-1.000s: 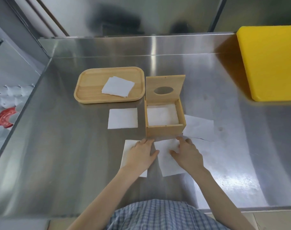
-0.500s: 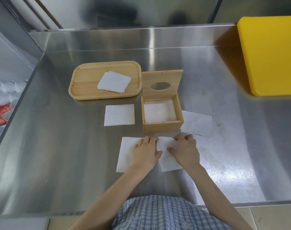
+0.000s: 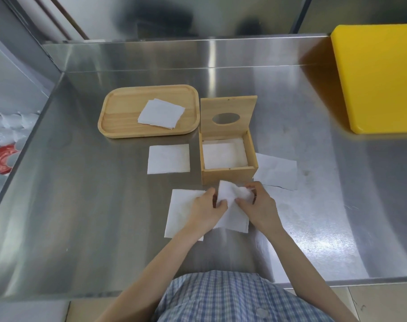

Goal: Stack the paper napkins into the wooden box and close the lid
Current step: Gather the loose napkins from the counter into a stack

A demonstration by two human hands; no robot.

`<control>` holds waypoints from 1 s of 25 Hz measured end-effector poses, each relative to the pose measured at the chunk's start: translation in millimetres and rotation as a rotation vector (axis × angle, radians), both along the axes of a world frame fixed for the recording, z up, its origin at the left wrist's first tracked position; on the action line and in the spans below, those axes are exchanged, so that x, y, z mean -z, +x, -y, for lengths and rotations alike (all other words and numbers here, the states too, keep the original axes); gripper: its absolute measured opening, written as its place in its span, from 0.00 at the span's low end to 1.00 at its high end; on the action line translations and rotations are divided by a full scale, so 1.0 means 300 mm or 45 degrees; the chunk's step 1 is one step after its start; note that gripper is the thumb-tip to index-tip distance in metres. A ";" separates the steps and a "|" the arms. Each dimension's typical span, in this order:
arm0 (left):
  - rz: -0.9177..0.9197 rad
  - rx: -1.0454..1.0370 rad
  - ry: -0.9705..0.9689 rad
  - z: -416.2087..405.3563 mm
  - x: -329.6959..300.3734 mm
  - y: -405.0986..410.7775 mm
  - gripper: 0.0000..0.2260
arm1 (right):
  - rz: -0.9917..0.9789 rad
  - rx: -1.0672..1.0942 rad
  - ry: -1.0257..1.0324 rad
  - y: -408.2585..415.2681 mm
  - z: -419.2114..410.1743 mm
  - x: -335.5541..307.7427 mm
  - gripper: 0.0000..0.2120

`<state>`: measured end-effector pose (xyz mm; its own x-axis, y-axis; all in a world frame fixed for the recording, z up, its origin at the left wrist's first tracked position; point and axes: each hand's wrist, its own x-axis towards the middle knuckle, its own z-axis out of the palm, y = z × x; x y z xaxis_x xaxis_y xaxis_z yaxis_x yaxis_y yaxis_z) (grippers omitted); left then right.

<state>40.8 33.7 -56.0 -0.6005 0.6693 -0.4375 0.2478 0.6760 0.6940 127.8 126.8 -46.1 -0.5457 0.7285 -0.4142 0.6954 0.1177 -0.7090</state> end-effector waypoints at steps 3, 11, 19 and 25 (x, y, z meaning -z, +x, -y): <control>0.306 -0.201 0.151 0.028 -0.027 -0.020 0.04 | -0.222 0.142 -0.317 0.003 0.003 -0.015 0.20; 0.660 -0.492 0.270 0.118 -0.031 -0.047 0.05 | -0.299 0.064 -0.470 -0.039 0.058 -0.021 0.10; 0.678 -0.793 0.360 0.285 -0.017 -0.152 0.05 | 0.081 -0.298 -0.035 -0.125 0.100 0.045 0.14; 0.640 -0.919 0.397 0.352 -0.014 -0.193 0.06 | 0.446 -0.651 0.525 -0.189 0.166 0.083 0.23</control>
